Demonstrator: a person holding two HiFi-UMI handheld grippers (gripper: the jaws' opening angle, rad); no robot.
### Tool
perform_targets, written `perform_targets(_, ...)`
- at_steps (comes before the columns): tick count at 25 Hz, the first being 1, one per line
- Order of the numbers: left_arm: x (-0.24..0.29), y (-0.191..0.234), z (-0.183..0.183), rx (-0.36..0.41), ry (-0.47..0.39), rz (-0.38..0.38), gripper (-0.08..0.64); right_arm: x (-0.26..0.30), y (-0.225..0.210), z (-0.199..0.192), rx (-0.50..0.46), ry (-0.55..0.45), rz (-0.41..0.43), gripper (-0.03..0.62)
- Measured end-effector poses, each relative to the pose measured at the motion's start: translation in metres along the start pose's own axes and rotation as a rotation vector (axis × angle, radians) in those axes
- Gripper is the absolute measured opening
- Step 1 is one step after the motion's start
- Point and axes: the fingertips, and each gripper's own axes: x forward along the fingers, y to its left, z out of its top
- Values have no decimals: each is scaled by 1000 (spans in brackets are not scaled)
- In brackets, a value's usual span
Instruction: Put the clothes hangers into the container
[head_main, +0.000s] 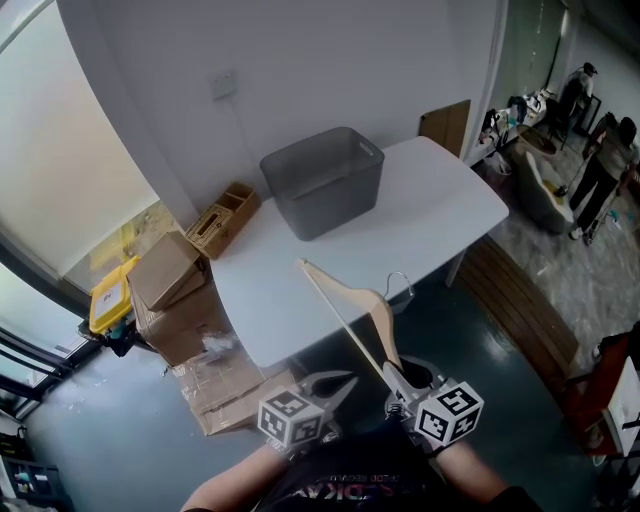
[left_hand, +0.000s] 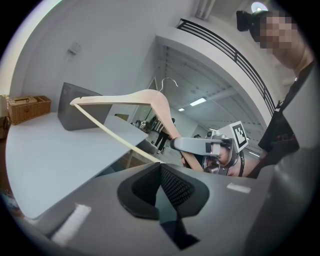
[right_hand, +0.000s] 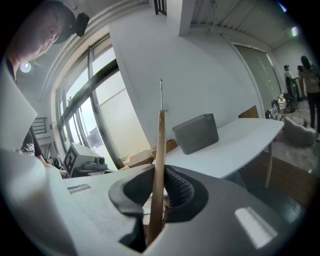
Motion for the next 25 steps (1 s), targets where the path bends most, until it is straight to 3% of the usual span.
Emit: perform_targets(25,146,13,70,-55,-60,131,3,5,-150,78,-38,36,139,54)
